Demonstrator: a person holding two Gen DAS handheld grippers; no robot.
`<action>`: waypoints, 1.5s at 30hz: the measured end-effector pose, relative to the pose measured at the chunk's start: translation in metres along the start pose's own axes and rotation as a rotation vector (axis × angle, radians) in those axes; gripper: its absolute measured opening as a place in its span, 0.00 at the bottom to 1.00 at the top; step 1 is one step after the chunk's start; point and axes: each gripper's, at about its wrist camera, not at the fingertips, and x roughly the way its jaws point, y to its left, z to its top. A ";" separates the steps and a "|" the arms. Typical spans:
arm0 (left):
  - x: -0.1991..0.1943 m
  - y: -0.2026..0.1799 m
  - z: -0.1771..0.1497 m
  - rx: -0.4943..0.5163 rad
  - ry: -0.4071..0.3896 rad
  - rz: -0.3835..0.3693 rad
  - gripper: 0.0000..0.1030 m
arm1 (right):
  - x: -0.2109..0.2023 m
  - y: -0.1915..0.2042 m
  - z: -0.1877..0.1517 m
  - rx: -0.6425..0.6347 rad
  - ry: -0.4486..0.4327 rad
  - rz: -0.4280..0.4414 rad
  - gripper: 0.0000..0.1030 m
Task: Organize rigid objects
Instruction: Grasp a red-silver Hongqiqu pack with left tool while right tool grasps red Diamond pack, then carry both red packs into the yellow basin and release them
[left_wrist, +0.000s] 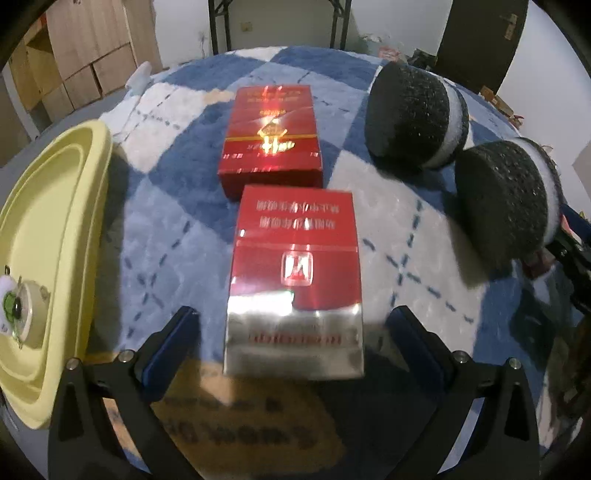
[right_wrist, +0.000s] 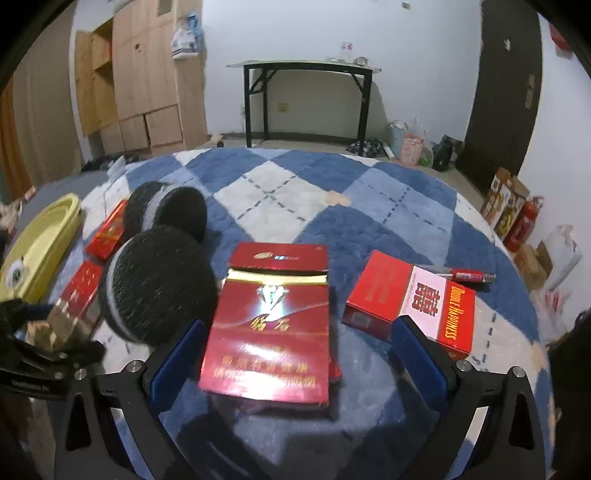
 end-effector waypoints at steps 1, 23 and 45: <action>0.001 -0.001 0.001 0.005 -0.004 0.004 1.00 | 0.002 -0.002 0.000 0.004 0.003 0.006 0.98; -0.074 0.020 0.022 -0.019 -0.191 0.011 0.56 | -0.055 -0.019 0.001 0.016 -0.127 0.062 0.55; -0.263 0.114 0.006 -0.139 -0.434 0.084 0.56 | -0.255 0.041 0.021 -0.040 -0.356 0.165 0.55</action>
